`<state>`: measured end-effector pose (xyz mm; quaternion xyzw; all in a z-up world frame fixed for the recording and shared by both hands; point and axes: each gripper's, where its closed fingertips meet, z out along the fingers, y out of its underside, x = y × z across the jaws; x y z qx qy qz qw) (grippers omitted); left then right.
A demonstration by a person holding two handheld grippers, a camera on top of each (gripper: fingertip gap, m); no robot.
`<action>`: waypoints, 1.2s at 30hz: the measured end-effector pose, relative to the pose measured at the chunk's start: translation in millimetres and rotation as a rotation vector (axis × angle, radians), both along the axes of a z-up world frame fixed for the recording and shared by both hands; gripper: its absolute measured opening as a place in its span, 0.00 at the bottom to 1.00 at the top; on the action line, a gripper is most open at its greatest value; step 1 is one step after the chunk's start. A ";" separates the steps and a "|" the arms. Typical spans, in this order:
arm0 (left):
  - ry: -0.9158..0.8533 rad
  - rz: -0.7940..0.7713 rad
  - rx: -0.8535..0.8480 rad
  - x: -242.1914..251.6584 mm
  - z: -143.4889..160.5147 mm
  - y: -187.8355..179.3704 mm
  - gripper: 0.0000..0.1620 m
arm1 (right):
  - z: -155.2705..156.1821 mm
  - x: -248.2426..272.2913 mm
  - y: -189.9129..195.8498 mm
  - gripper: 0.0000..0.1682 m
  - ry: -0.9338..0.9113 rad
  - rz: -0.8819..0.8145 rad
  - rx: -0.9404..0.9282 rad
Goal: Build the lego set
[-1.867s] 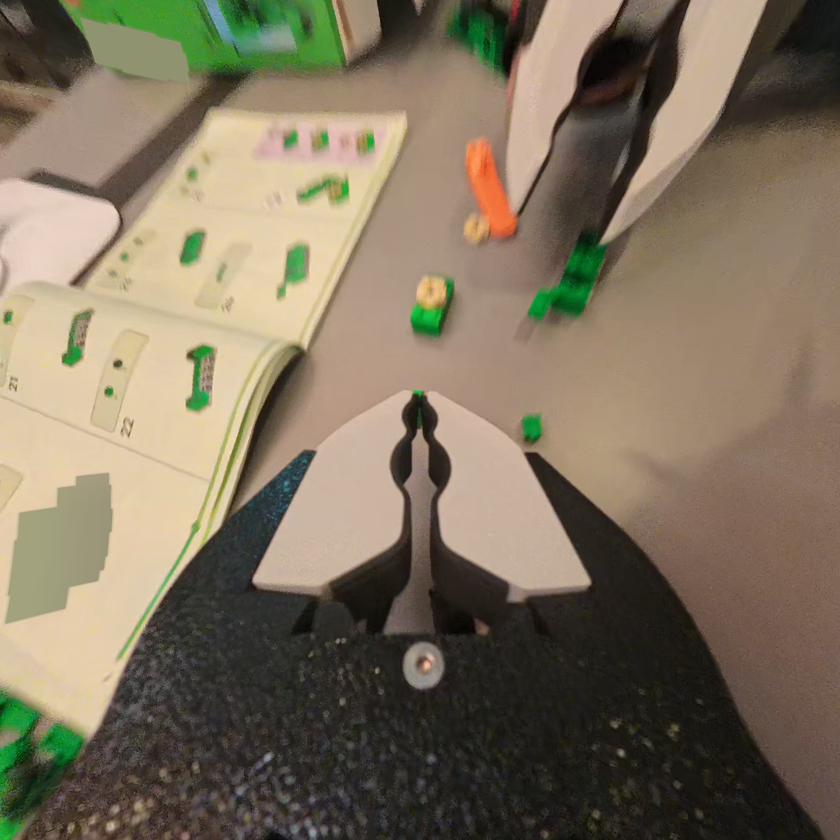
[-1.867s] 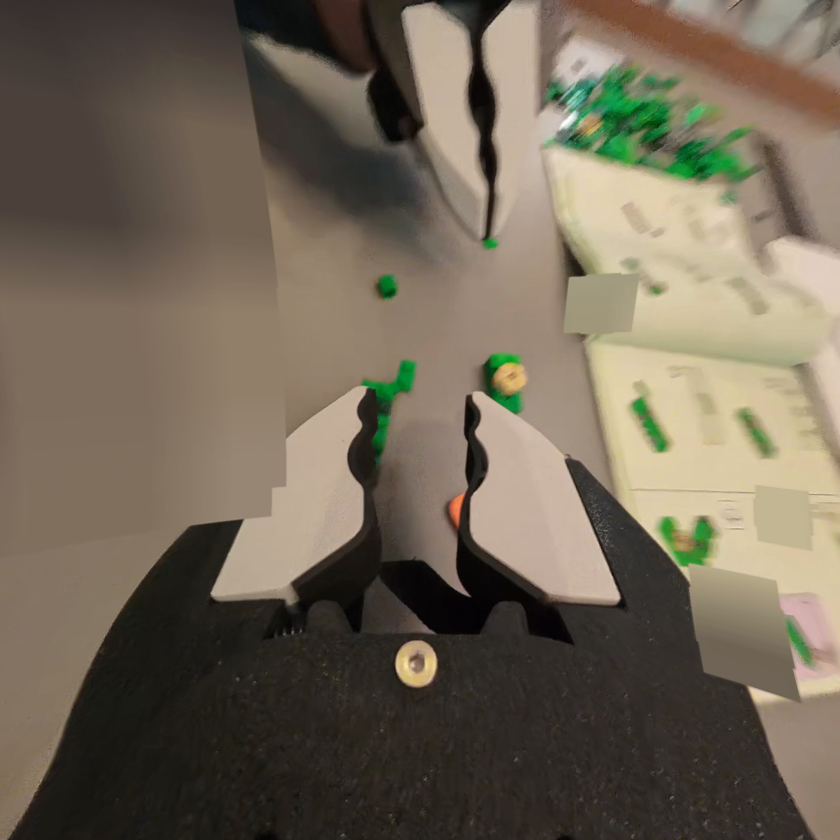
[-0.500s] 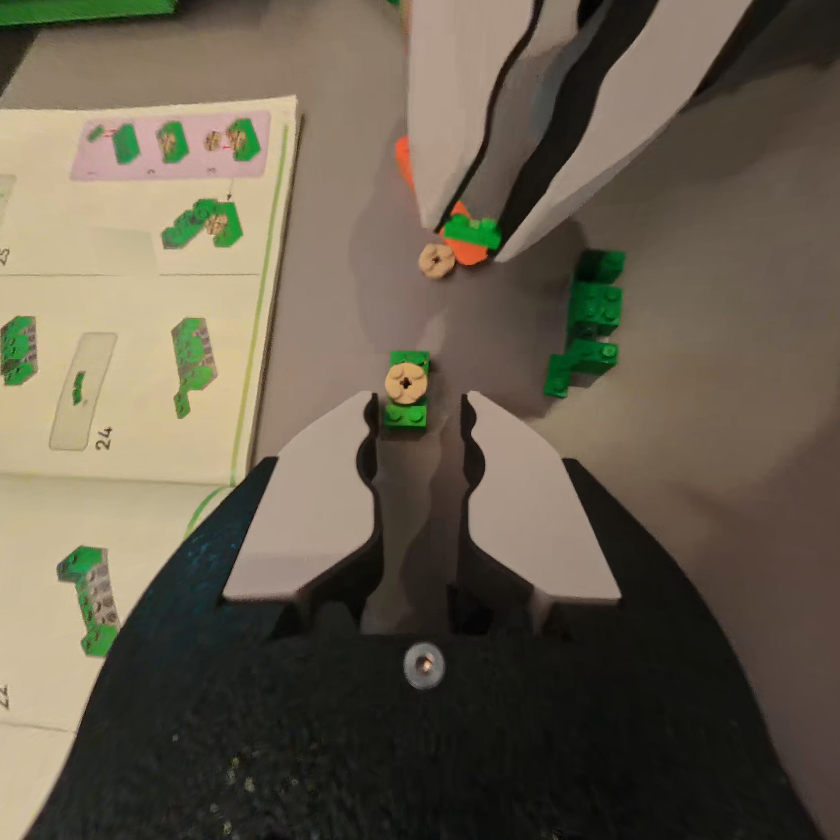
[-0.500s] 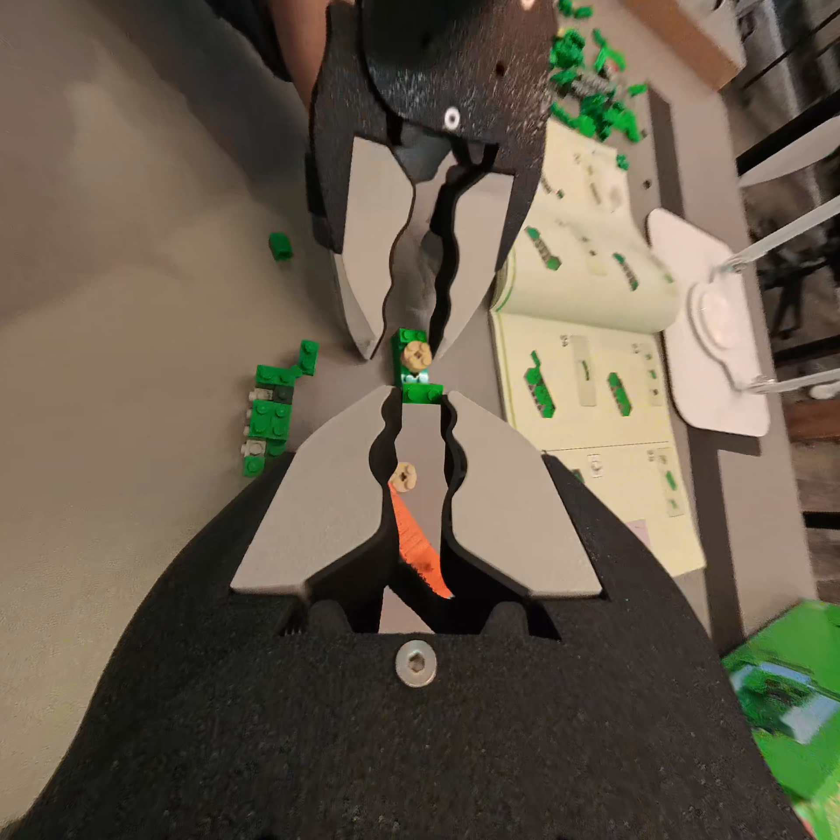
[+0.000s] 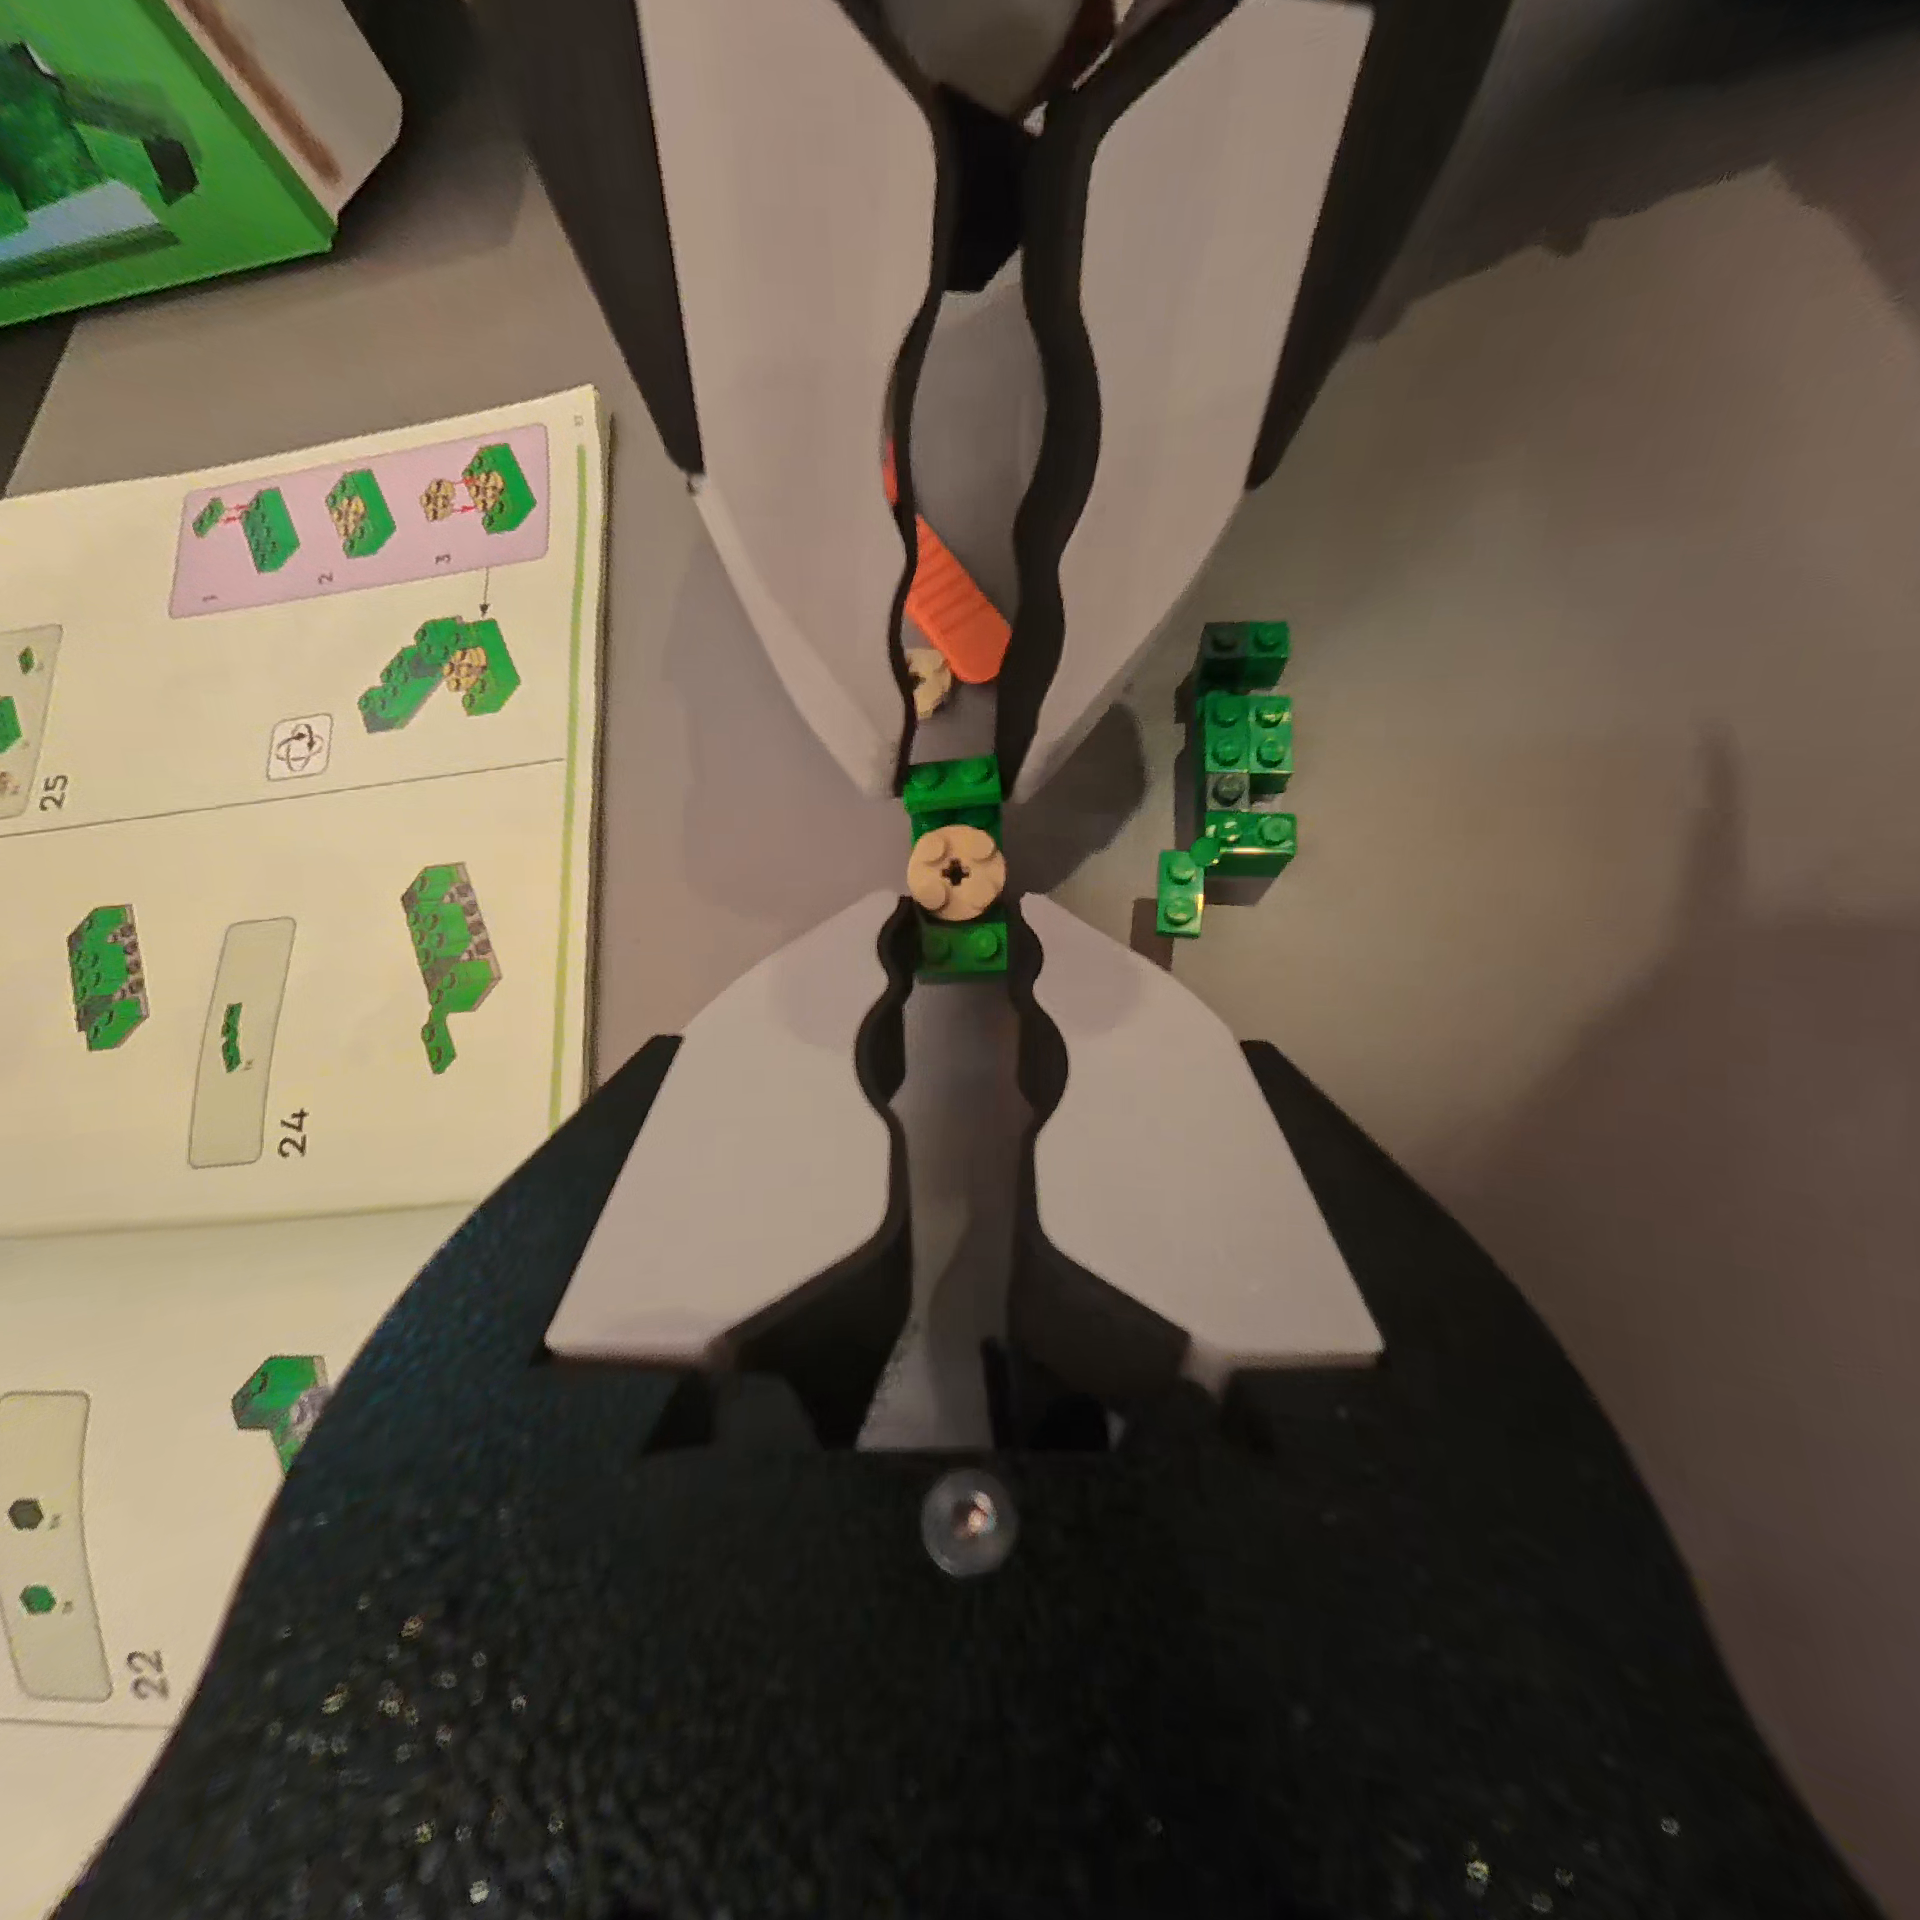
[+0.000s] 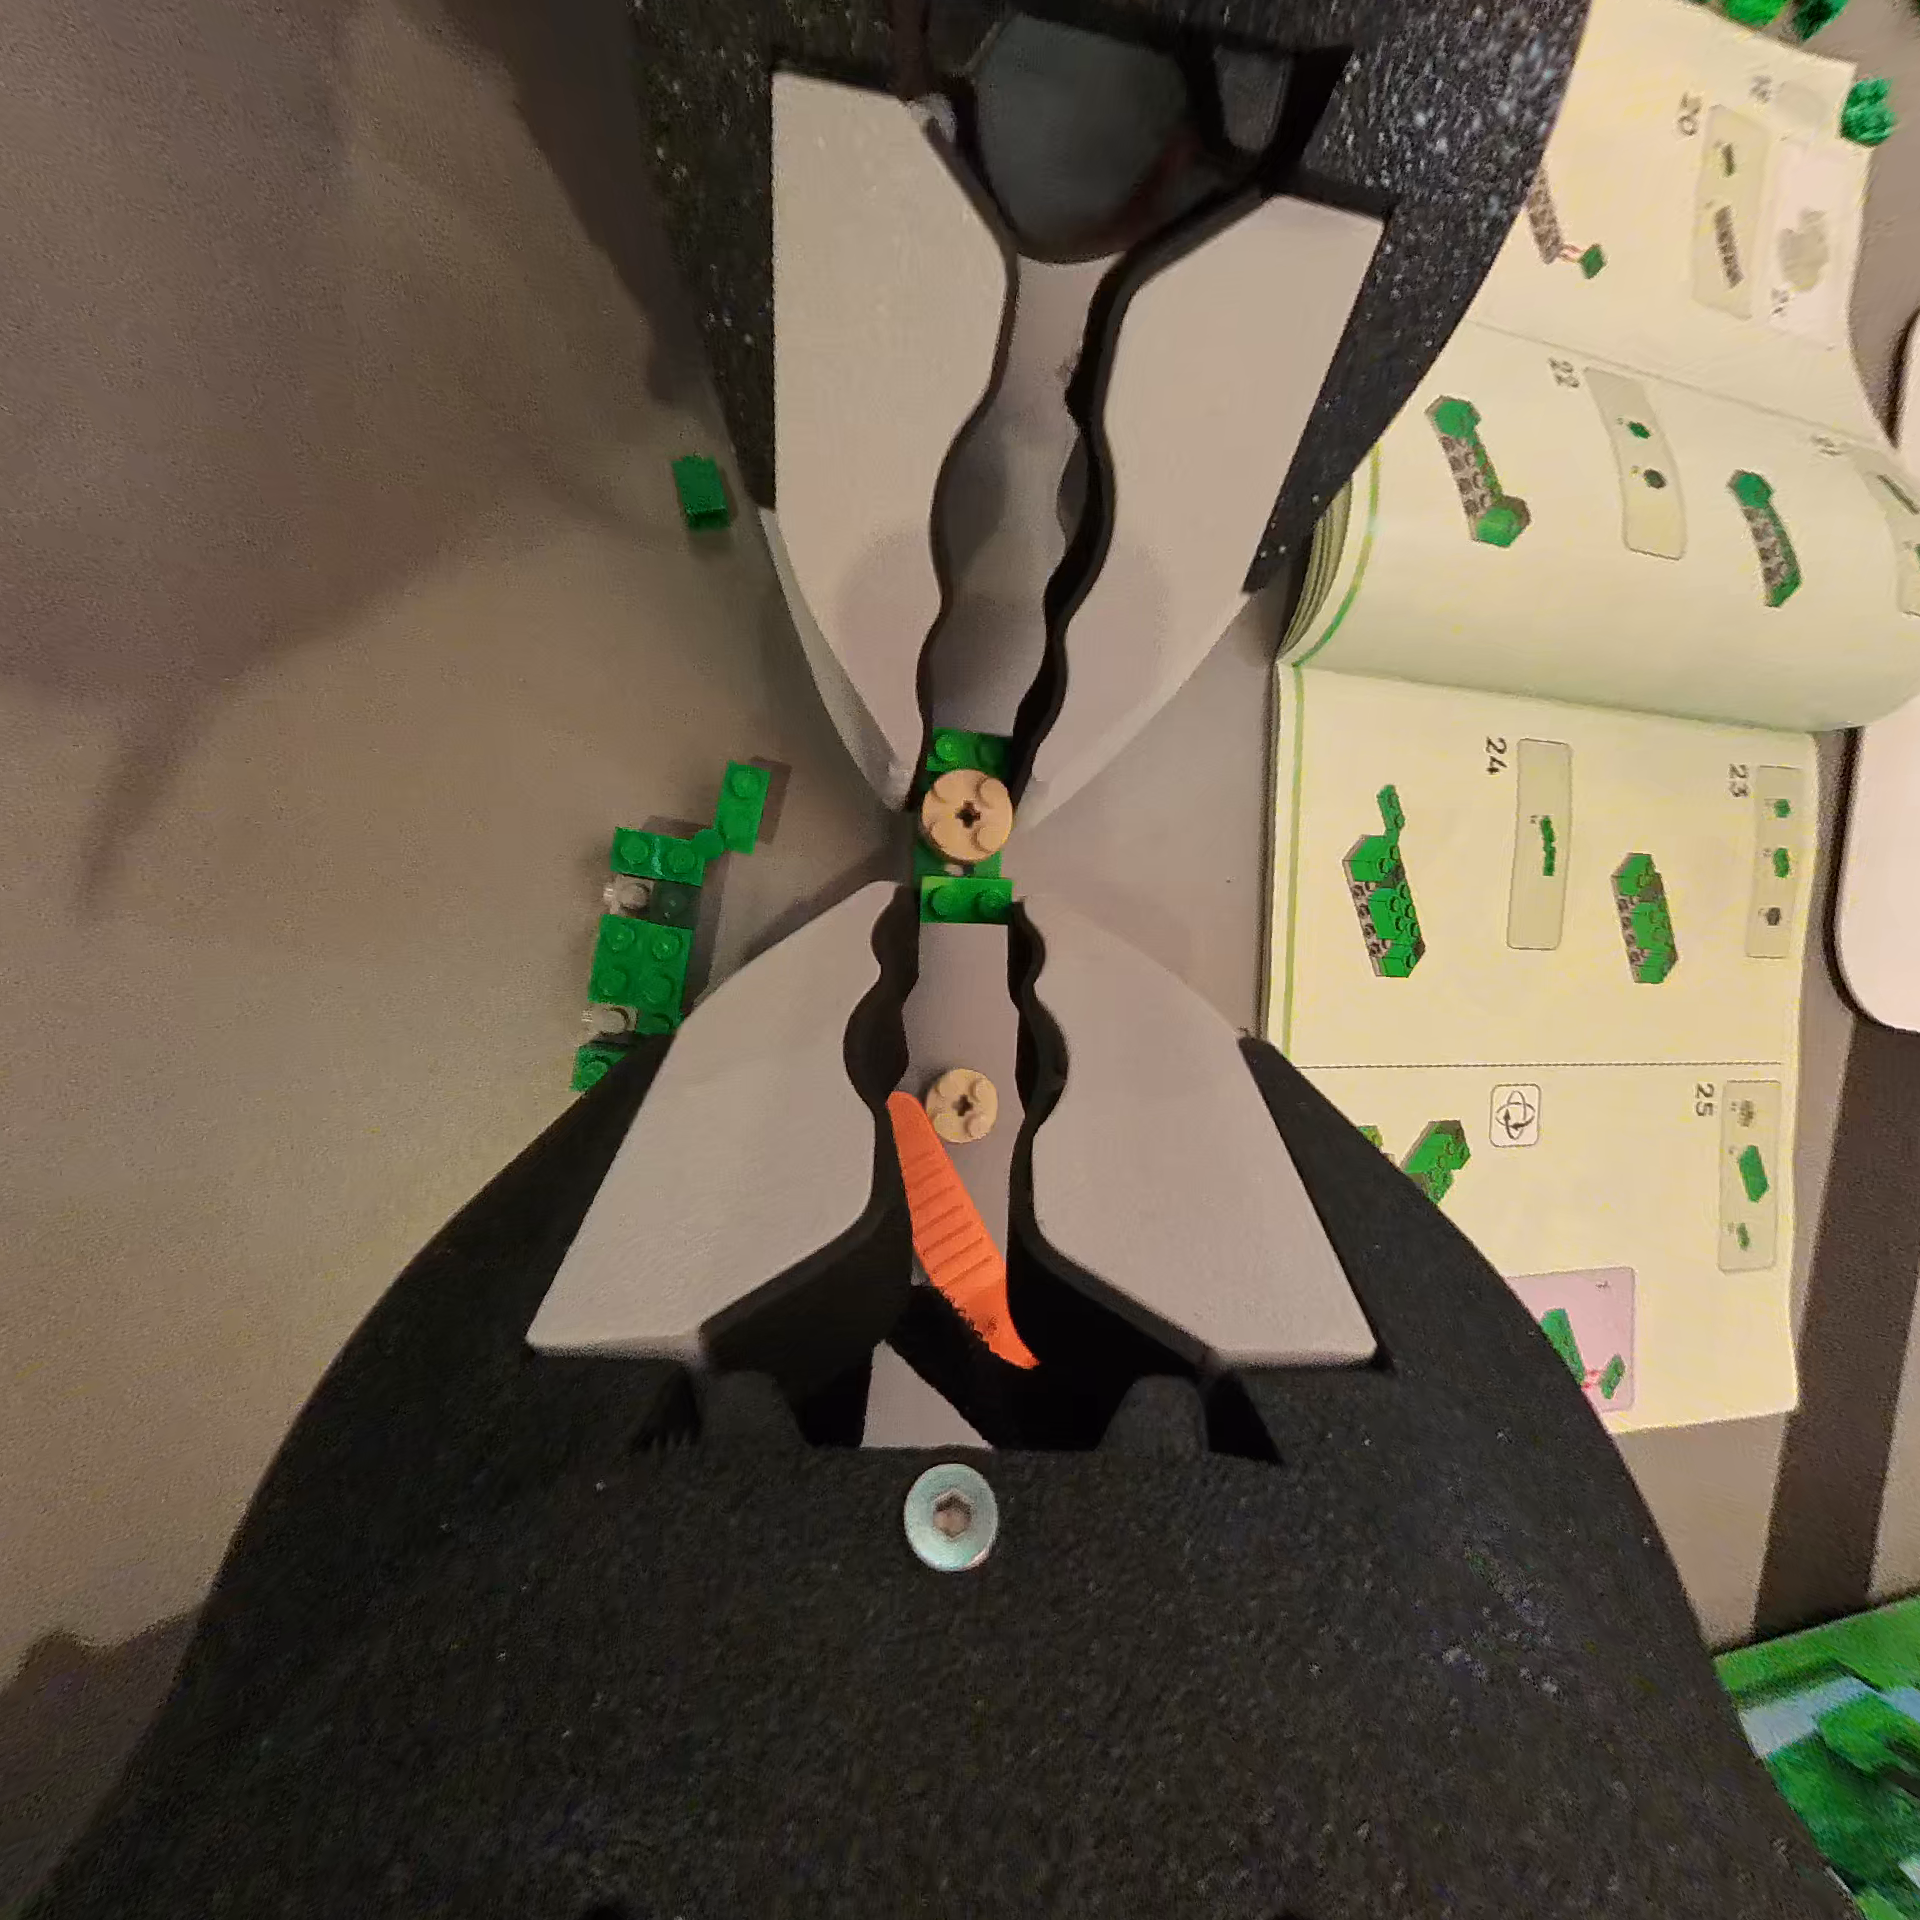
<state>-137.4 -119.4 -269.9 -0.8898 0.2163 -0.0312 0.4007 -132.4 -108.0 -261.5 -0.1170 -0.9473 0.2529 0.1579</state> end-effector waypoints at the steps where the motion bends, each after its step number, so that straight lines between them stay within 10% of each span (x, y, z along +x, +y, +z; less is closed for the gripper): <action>1: -0.002 0.001 0.003 -0.2 0.2 0.1 0.10 | 0.4 1.3 -1.0 0.10 -0.020 0.001 0.002; 36: -0.088 0.031 0.080 -1.5 14.7 3.4 0.10 | 19.4 -6.2 -2.3 0.14 0.062 -0.045 0.064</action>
